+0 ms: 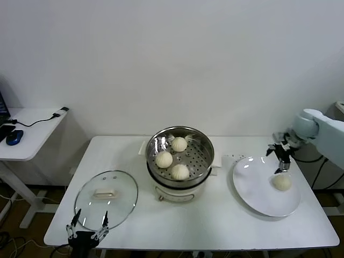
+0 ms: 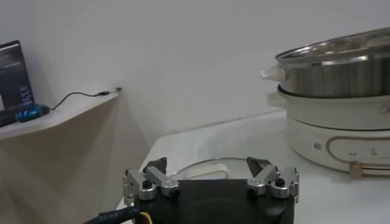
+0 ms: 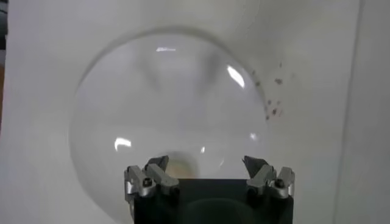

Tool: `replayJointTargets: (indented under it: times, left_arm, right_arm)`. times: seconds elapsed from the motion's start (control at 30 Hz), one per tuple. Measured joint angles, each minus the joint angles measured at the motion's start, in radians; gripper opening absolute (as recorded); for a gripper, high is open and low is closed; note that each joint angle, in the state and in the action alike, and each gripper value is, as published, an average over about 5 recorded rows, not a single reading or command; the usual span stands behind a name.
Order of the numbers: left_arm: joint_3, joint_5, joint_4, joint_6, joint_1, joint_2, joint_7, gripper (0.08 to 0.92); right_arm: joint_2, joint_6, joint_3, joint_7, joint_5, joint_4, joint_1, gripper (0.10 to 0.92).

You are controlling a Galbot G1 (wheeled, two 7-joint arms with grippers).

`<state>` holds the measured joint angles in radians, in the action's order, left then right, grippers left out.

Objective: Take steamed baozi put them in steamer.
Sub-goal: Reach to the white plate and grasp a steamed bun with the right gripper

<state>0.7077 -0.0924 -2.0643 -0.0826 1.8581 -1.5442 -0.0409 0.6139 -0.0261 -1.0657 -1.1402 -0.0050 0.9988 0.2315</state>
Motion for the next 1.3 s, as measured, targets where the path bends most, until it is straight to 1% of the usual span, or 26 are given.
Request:
replayJointTargets:
  times: [0.3, 0.67, 0.77, 1.0, 1.1, 1.3]
  left_arm:
    - [-0.004, -0.013, -0.001, 0.004, 0.0, -0.003, 0.009, 0.823]
    - [-0.008, -0.029, 0.003, 0.006, -0.001, -0.004, 0.011, 0.823]
    - [-0.008, -0.031, 0.006, 0.004, 0.0, -0.004, 0.01, 0.823]
    - [-0.01, -0.033, 0.007, 0.001, 0.0, -0.004, 0.01, 0.823]
    - [-0.011, -0.033, 0.006, 0.002, -0.002, -0.004, 0.01, 0.823]
    - [-0.012, -0.033, 0.005, 0.0, 0.002, -0.004, 0.01, 0.823]
  right_arm:
    - [0.024, 0.026, 0.192, -0.016, -0.113, -0.122, -0.16, 0.823]
    - [0.085, 0.044, 0.32, -0.025, -0.187, -0.224, -0.252, 0.82]
    - [0.098, 0.046, 0.338, -0.031, -0.198, -0.239, -0.262, 0.792]
    - [0.112, 0.049, 0.364, -0.043, -0.213, -0.264, -0.274, 0.653]
    - [0.114, 0.049, 0.372, -0.048, -0.213, -0.269, -0.277, 0.612]
    - [0.114, 0.048, 0.378, -0.056, -0.209, -0.269, -0.277, 0.573]
